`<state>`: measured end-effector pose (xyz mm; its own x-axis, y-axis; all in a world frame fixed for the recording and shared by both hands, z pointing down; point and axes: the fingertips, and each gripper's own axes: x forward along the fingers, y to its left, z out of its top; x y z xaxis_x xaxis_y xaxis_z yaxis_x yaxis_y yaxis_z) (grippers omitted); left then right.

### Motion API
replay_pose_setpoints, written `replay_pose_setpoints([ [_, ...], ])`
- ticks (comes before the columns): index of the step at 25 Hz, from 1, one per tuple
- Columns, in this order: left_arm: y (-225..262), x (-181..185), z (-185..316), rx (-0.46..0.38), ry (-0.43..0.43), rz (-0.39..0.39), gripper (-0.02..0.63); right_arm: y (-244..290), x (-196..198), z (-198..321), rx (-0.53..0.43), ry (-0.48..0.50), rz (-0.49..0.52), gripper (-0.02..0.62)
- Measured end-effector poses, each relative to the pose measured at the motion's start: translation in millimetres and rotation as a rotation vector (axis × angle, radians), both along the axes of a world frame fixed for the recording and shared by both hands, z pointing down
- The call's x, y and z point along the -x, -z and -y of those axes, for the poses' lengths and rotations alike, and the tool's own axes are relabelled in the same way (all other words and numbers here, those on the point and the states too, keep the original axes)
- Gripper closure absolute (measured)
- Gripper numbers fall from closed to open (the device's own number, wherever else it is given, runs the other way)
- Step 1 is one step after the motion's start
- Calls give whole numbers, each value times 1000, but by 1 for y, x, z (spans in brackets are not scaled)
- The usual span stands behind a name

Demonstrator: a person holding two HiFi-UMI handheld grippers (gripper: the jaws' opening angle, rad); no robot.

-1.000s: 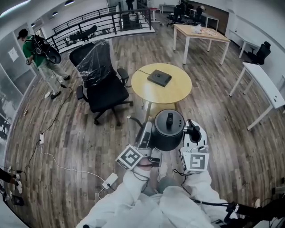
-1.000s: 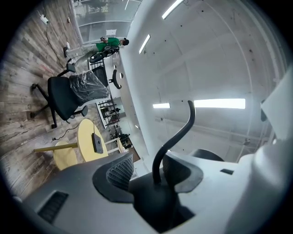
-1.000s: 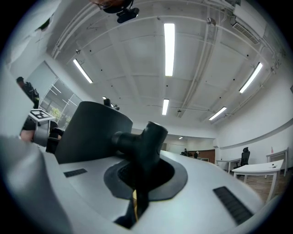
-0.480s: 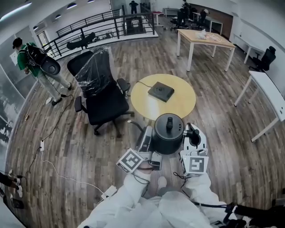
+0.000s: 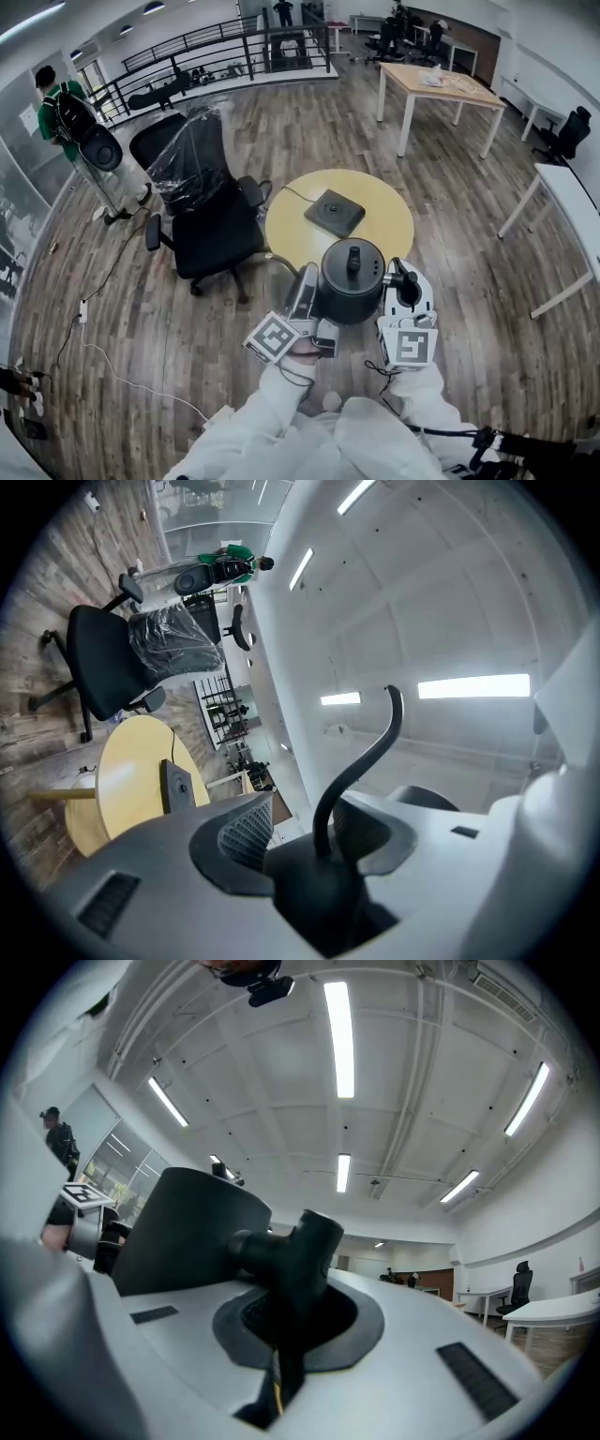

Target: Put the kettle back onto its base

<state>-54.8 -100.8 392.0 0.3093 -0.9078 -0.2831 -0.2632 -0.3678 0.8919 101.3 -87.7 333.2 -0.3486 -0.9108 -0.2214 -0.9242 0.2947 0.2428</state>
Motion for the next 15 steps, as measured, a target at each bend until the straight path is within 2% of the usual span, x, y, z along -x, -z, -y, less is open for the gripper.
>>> replay_pose_setpoints([
  [5,-11,-3,33,42,23,56,407,-4,-8,33,12,-4,-21,583],
  [9,-13,-5,61,32,12,42,407,-12,-8,58,29,-7,-7,583],
  [13,-28,-2,95,90,26,100,407,-19,-10,94,34,-20,-8,583],
  [15,-27,-3,116,62,15,79,408,-23,-9,114,41,-26,-2,583],
])
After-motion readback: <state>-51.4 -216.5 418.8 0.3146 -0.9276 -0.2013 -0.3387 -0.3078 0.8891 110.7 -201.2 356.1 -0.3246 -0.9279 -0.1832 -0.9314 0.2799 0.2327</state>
